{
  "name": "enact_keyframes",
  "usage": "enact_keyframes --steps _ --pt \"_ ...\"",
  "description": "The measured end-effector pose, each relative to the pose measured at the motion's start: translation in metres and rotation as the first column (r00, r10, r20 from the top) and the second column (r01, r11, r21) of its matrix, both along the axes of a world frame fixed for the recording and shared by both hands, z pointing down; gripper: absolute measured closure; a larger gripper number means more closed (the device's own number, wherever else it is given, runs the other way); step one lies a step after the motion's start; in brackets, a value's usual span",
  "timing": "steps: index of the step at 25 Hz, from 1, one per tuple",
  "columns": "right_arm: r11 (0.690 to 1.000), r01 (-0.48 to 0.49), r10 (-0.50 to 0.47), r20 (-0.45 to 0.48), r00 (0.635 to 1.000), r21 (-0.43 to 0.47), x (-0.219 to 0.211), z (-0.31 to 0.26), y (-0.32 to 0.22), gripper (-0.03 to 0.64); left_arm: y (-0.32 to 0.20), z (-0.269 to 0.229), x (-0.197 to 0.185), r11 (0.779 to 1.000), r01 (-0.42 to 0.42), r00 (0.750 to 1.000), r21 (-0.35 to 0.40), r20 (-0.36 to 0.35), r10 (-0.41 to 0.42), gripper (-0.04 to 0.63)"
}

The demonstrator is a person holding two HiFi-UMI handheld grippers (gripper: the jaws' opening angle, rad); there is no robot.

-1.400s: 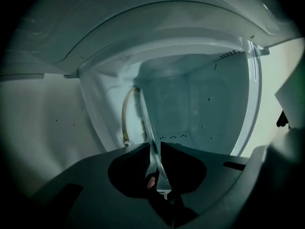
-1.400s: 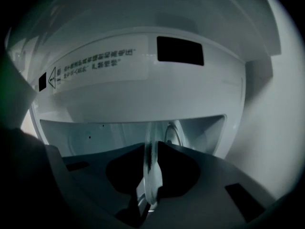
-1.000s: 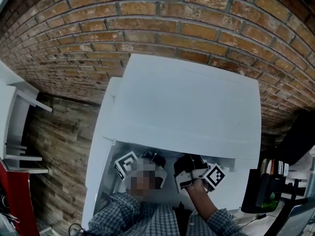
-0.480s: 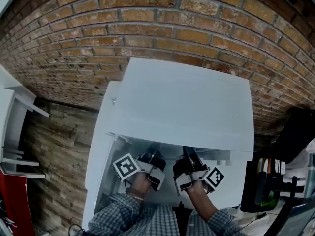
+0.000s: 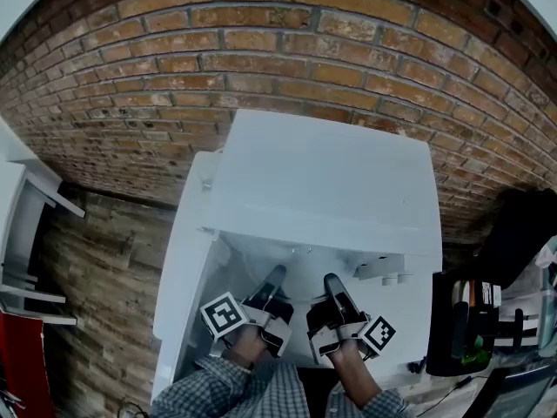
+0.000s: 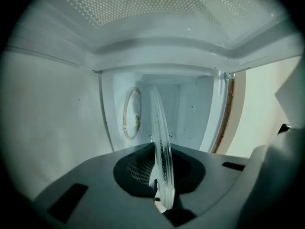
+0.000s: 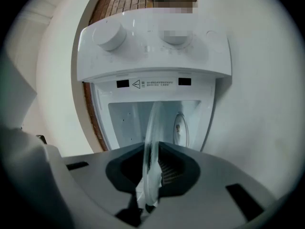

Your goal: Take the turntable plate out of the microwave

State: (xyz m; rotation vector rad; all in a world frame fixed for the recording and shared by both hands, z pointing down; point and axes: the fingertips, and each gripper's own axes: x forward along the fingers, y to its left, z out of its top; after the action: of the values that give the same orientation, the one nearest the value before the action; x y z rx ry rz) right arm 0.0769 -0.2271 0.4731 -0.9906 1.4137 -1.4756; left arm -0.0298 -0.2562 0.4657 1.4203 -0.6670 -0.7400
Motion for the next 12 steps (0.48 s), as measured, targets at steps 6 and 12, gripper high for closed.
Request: enact_keyframes --steps 6,12 --pt "0.999 -0.032 0.032 0.023 0.999 0.011 -0.003 0.003 0.024 0.571 0.02 -0.001 -0.005 1.0 -0.027 1.0 -0.007 0.012 0.027 0.56" --pt "0.999 -0.038 0.037 0.042 0.998 0.012 -0.004 0.001 0.051 0.571 0.048 -0.005 -0.004 0.999 -0.04 0.999 -0.006 0.005 0.04 0.56"
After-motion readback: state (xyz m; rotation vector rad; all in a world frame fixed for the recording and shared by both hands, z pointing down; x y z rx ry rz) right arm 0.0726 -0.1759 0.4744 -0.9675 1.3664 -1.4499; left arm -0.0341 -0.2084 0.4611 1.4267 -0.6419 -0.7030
